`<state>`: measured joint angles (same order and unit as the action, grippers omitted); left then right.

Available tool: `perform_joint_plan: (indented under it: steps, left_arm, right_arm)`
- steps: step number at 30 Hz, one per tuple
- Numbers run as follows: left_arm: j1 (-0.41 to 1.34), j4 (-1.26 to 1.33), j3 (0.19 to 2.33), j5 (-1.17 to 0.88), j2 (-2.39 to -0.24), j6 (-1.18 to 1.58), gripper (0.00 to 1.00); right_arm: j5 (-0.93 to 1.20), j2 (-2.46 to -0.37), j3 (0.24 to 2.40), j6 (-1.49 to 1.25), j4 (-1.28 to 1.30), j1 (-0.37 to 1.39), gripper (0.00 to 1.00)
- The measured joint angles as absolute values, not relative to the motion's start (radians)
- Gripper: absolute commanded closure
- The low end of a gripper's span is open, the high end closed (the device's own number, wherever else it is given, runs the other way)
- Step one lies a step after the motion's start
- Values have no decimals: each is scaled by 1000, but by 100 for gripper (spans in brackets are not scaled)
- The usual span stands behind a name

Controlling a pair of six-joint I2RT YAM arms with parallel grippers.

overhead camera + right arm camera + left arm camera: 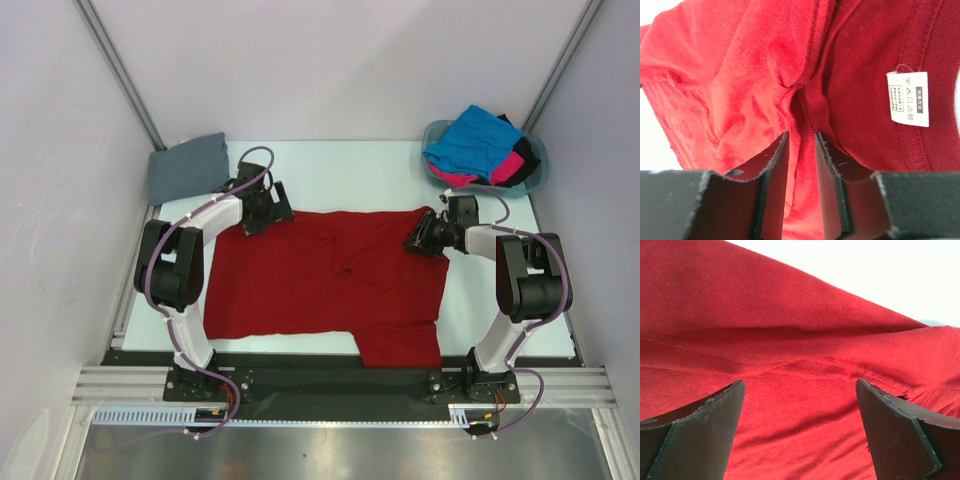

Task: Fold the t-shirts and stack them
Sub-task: Fold the tshirt

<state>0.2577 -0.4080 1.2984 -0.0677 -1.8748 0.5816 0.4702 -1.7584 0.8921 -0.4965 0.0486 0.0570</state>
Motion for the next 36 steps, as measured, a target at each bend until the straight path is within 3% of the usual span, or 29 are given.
perform_joint_plan:
  steps: [15,19,23,36]
  left_arm:
    - [258,-414,1304,-68,-1880,581,2]
    - [258,-414,1305,-68,-1880,575,2]
    - [258,-414,1305,-68,-1880,575,2]
    - [258,-415,1306,-68,-1880,575,2]
  right_arm:
    - [502,-1789,913,-496,38,77,73]
    - [505,-1797,918,-496,40,81,82]
    - [505,-1797,926,-493,41,82,100]
    - [421,-1697,929,-462,126,82,100]
